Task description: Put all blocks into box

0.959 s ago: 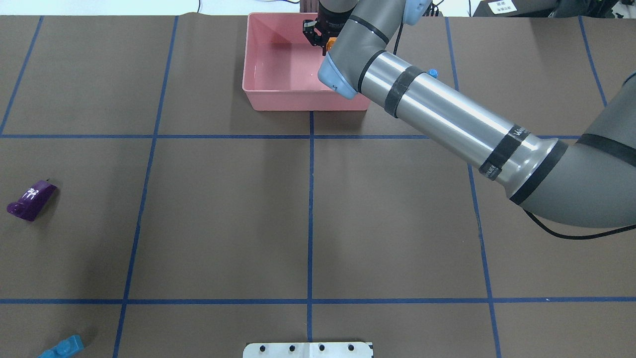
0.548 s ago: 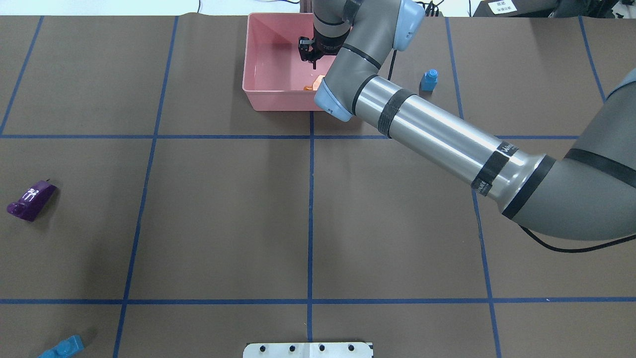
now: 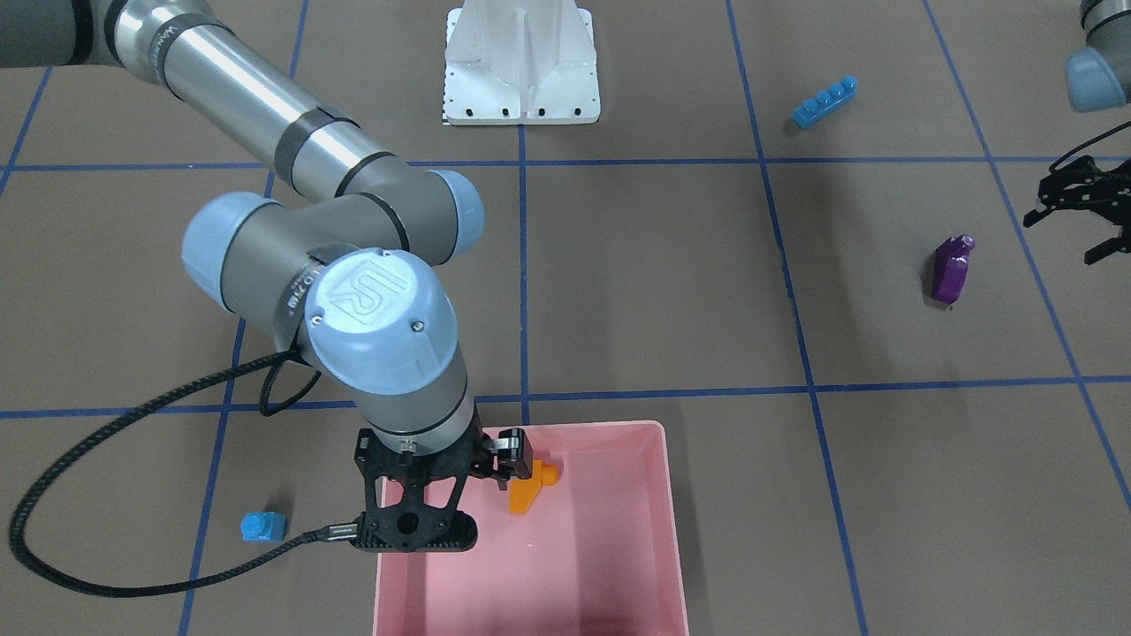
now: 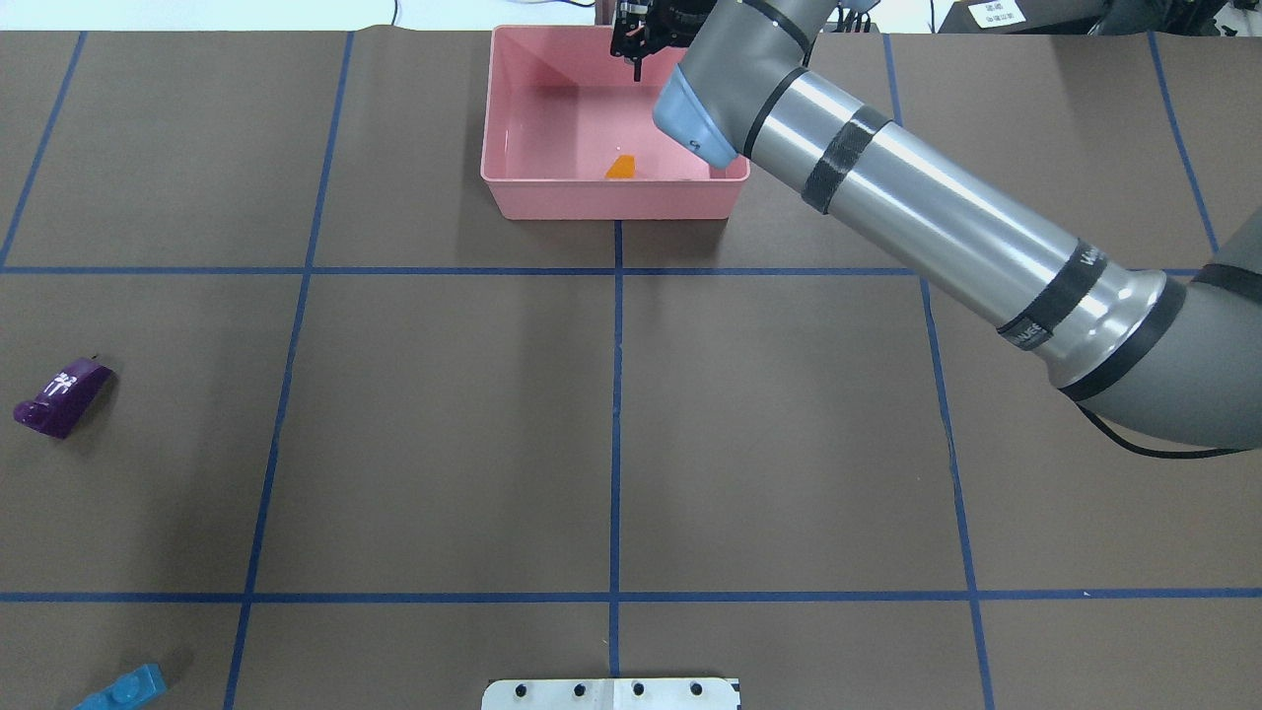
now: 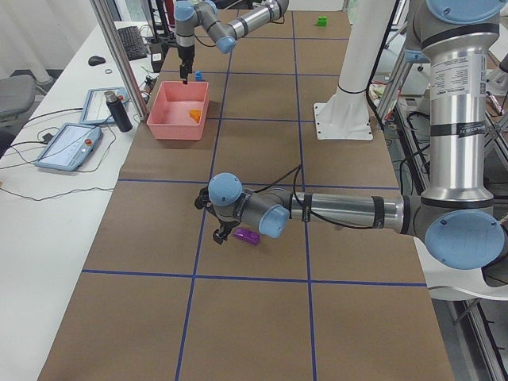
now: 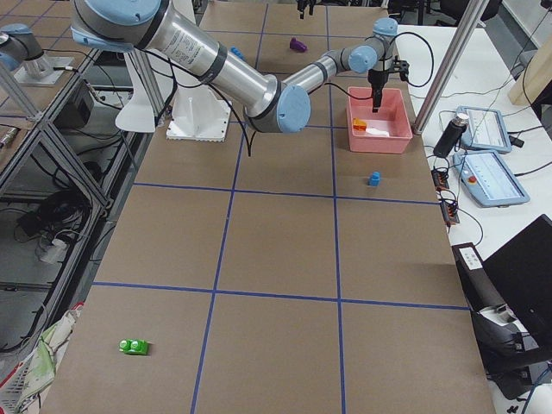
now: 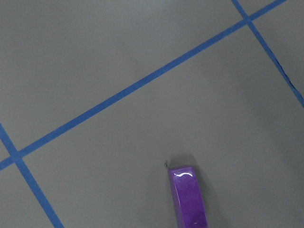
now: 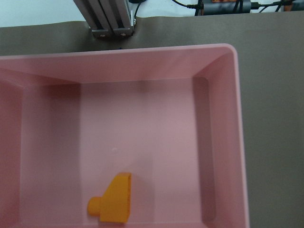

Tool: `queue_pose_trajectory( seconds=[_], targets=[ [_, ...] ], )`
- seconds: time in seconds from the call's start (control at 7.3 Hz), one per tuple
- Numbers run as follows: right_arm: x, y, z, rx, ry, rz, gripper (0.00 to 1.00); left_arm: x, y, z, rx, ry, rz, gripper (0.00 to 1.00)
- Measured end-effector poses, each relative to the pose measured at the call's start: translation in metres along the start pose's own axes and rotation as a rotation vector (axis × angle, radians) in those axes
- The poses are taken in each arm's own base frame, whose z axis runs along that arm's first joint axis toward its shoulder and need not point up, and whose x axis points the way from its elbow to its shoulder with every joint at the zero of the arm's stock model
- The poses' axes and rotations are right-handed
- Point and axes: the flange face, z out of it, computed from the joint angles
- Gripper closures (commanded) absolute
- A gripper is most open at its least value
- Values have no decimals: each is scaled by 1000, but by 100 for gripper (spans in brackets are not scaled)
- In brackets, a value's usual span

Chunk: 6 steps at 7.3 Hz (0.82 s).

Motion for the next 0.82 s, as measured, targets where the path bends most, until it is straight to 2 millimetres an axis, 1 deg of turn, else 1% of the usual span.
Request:
queue_pose_trajectory(
  seconds=[0.14, 0.27, 0.41, 0.68, 0.82],
  targets=[
    [25, 5, -20, -14, -5, -20, 0, 3, 4, 10, -22, -12, -1, 0],
    [62, 12, -32, -20, -21, -40, 0, 11, 7, 25, -38, -37, -11, 0],
    [102, 23, -37, -22, -34, -66, 0, 23, 9, 43, -43, -69, -15, 0],
    [194, 52, -36, -11, -34, -132, 0, 51, 7, 84, -74, -122, 8, 0],
    [231, 65, -33, -12, -25, -158, 0, 62, 5, 99, -92, -129, 28, 2]
  ],
)
